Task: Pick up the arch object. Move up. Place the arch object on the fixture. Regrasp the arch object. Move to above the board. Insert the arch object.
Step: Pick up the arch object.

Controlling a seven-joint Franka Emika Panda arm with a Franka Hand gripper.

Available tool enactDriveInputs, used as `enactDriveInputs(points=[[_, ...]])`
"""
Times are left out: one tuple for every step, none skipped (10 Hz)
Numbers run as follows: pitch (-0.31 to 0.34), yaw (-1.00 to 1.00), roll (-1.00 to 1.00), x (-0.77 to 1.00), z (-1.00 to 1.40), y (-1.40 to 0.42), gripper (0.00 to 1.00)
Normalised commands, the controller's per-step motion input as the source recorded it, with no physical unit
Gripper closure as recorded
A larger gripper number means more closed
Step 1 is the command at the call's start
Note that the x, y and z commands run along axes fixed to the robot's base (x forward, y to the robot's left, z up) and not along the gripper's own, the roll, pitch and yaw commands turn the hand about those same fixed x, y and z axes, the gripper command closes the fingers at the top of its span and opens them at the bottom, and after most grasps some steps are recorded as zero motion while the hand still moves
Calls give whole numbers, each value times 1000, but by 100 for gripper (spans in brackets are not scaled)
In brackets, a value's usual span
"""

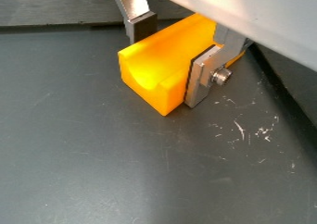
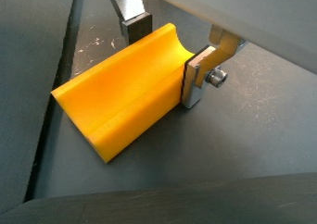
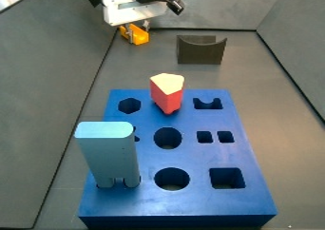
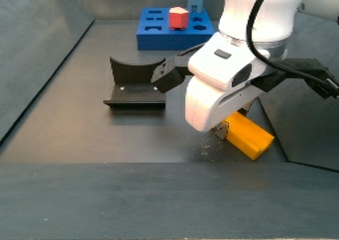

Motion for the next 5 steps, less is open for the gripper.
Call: enactDriveInputs(points=[[0,0,0,0,0,0,100],[0,0,0,0,0,0,100],[0,0,0,0,0,0,100],[0,0,0,0,0,0,100],[0,0,0,0,0,0,100]])
